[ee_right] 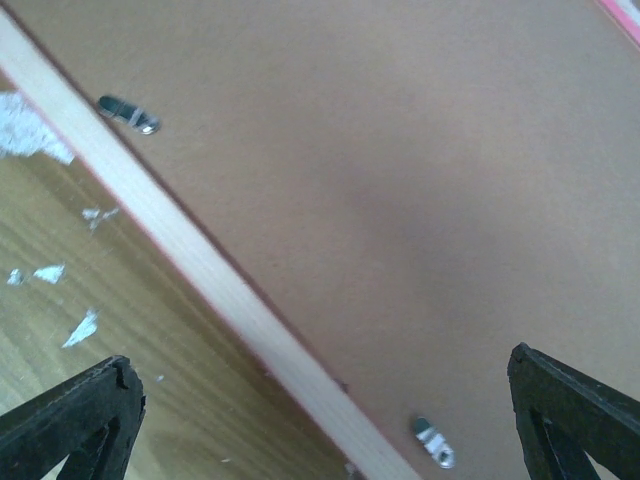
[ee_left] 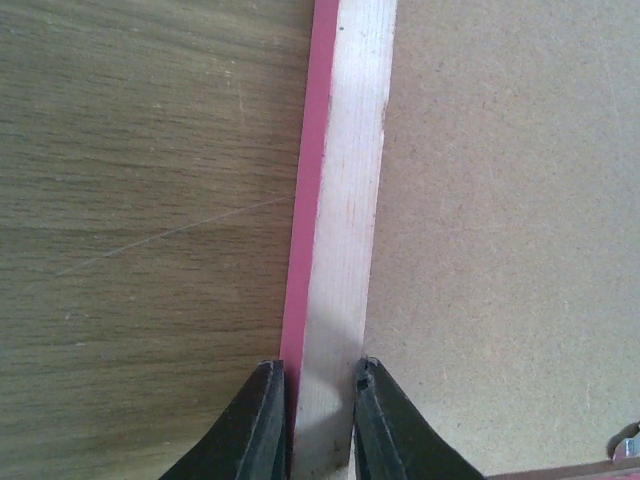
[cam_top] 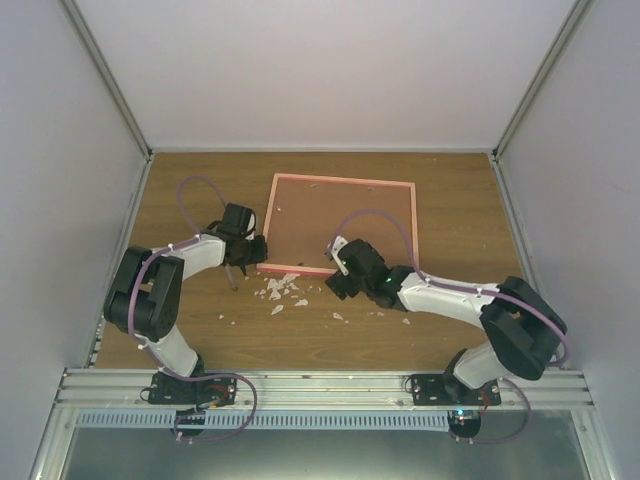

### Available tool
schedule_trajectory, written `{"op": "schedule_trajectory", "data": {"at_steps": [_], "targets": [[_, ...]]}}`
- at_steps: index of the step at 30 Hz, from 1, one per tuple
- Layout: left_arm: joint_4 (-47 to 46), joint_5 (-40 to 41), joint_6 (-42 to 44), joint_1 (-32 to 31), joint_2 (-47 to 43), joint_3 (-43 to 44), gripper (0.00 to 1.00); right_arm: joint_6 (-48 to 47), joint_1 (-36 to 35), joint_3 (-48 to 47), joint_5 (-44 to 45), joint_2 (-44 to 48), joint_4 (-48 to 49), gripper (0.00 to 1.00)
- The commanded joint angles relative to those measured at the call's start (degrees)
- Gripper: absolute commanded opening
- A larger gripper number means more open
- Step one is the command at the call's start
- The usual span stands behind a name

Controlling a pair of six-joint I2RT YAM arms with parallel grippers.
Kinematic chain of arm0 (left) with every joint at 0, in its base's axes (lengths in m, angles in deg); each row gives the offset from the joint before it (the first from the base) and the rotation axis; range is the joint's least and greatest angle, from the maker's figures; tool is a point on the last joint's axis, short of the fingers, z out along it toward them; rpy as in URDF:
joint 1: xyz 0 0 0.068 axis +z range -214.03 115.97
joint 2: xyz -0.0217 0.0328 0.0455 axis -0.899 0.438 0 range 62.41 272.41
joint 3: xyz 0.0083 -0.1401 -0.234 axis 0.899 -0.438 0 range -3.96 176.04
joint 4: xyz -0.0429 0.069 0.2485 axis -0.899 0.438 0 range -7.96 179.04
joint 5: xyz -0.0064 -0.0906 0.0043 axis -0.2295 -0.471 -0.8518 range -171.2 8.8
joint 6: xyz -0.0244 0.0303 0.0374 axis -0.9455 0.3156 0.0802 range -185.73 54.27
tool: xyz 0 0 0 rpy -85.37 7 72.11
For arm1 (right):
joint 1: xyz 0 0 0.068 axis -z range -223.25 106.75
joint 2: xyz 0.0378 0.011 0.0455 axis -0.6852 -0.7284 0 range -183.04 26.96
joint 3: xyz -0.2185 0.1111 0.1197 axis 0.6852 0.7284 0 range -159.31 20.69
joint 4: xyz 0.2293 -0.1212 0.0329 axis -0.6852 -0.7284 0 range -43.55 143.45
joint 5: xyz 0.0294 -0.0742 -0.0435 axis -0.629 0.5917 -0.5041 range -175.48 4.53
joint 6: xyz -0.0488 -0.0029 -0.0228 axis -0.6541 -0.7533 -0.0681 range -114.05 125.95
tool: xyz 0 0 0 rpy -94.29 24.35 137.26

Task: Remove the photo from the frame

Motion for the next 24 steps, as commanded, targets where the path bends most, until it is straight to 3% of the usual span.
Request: {"op": "schedule_trajectory", "data": {"at_steps": [1,7,18,24], "targets": [[-0.48,0.75,-0.08,-0.96,-2.03,-1.26,0.13,-4.2,-3.97,-0.32,7.28,-2.74,2.4,1.0],[0.45,1.41,-0.15,-1.69,-3.75,-1.35,0.05,-6.95,-8.43,-0.79,13.41,-5.86,2.95,1.0],[3.32,1.78,-0.86,-2.38,-8.7,-0.53,0.02,-5.25,-14.89,-1.79,28.31,-15.28,1.44,1.0],[4.17,1.72,-1.13,-3.17,-9.76,-0.09,0.01,-7.45,-15.05,-1.51,33.71,-19.55,5.91,0.99]]}}
